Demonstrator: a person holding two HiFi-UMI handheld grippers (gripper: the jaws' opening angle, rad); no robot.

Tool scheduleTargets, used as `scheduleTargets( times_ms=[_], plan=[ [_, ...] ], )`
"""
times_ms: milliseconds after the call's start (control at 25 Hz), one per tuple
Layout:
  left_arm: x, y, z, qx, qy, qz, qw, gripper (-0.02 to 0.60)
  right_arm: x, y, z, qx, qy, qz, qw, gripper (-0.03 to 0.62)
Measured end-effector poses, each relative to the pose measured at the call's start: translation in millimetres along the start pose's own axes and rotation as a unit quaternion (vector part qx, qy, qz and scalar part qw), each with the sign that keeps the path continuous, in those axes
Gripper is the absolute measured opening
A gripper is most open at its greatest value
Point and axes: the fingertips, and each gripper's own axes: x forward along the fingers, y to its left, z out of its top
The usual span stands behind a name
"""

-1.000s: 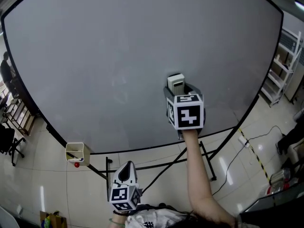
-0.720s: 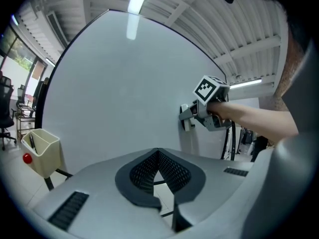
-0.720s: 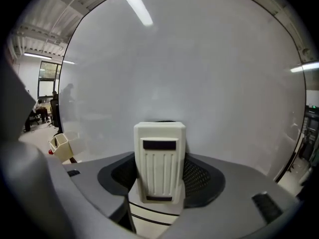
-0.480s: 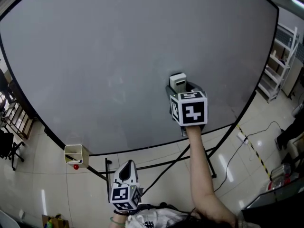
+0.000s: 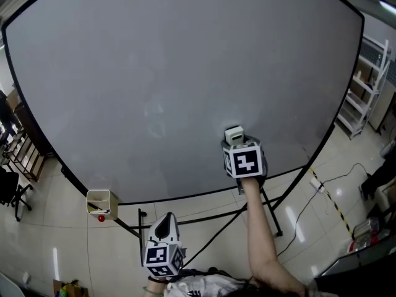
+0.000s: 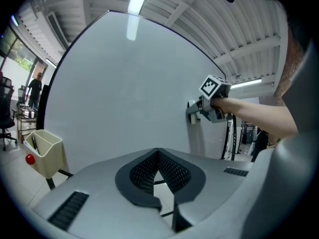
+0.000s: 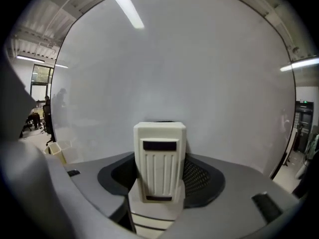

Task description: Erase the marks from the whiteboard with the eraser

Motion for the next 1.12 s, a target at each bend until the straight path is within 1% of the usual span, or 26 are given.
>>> scheduleTargets(
  times_ms=[80, 200, 240, 280, 360, 400, 480, 560, 600, 640, 680, 720, 800, 840, 880, 920, 1000, 1040, 1080, 1120],
  plan=[
    [0.6, -1.3, -0.4, 0.004, -0.001, -0.006, 1.0, -0.009, -23.1, -9.9, 55.5, 0.0, -0.052, -0.001, 0.999, 0.276],
    [0.6, -5.0, -2.8, 0.001, -0.002, -0.017, 0.9999, -0.009, -62.8, -25.1, 135.3, -0.008, -0.126, -0.015, 0.992, 0.276],
    [0.1, -5.0, -3.9, -0.001, -0.001, -0.019, 0.9998, -0.009, -71.9, -25.6, 153.1, -0.012, -0.139, -0.018, 0.99, 0.276],
    [0.0, -4.4, -4.8, -0.002, 0.001, -0.018, 0.9998, -0.009, -76.9, -24.3, 163.8, -0.017, -0.142, -0.023, 0.989, 0.276],
    [0.6, -2.3, -5.2, -0.003, 0.002, -0.014, 0.9999, -0.009, -76.5, -20.5, 164.1, -0.027, -0.133, -0.038, 0.99, 0.278],
    [0.9, -0.7, -4.8, -0.005, 0.001, -0.012, 0.9999, -0.009, -71.4, -16.9, 153.3, -0.028, -0.121, -0.037, 0.992, 0.281],
    [1.3, 2.5, -3.7, -0.007, -0.001, -0.009, 0.9999, -0.009, -50.8, -3.6, 109.4, -0.036, -0.066, -0.017, 0.997, 0.279],
    [2.1, 3.7, -2.0, -0.007, -0.004, -0.01, 0.9999, -0.009, -27.4, 11.0, 60.4, -0.053, -0.006, 0.007, 0.999, 0.281],
    [2.6, 3.6, -0.1, -0.007, -0.006, -0.01, 0.9999, -0.009, -20.0, 13.4, 43.4, -0.058, 0.011, 0.015, 0.998, 0.279],
    [3.2, 3.3, 1.6, -0.007, -0.007, -0.01, 0.9999, -0.009, -18.0, 12.7, 36.1, -0.062, 0.016, 0.018, 0.998, 0.279],
    [4.0, 2.2, 1.8, -0.005, -0.007, -0.012, 0.9999, -0.009, -22.1, 10.7, 41.3, -0.067, 0.007, 0.019, 0.998, 0.276],
    [5.1, 0.3, 0.1, -0.004, -0.004, -0.016, 0.9999, -0.009, -31.4, 8.4, 59.4, -0.073, -0.016, 0.017, 0.997, 0.276],
    [8.7, -3.9, -2.4, -0.003, 0.001, -0.024, 0.9997, -0.009, -56.3, 5.3, 119.6, -0.084, -0.073, 0.016, 0.994, 0.277],
    [10.5, -5.7, -1.9, -0.004, 0.0, -0.026, 0.9997, -0.009, -68.1, 4.2, 150.7, -0.092, -0.09, 0.015, 0.992, 0.278],
    [11.6, -7.8, -1.9, -0.004, 0.0, -0.028, 0.9996, -0.009, -77.5, 3.5, 175.6, -0.104, -0.093, 0.01, 0.99, 0.278],
    [11.9, -10.2, -3.0, -0.004, 0.001, -0.031, 0.9995, -0.009, -84.2, 3.4, 191.2, -0.12, -0.082, 0.002, 0.989, 0.276],
    [11.6, -13.2, -7.6, -0.004, 0.006, -0.037, 0.9993, -0.009, -89.0, 9.3, 197.2, -0.142, -0.059, -0.007, 0.988, 0.276],
    [12.0, -13.0, -8.8, -0.006, 0.007, -0.037, 0.9993, -0.009, -86.1, 15.0, 188.6, -0.146, -0.051, -0.007, 0.988, 0.276],
    [12.5, -11.9, -8.9, -0.007, 0.007, -0.036, 0.9993, -0.009, -78.9, 18.4, 170.3, -0.147, -0.035, -0.008, 0.989, 0.276],
    [12.8, -10.9, -8.1, -0.008, 0.005, -0.035, 0.9993, -0.009, -67.7, 18.9, 143.3, -0.146, -0.007, -0.01, 0.989, 0.278]
  ],
)
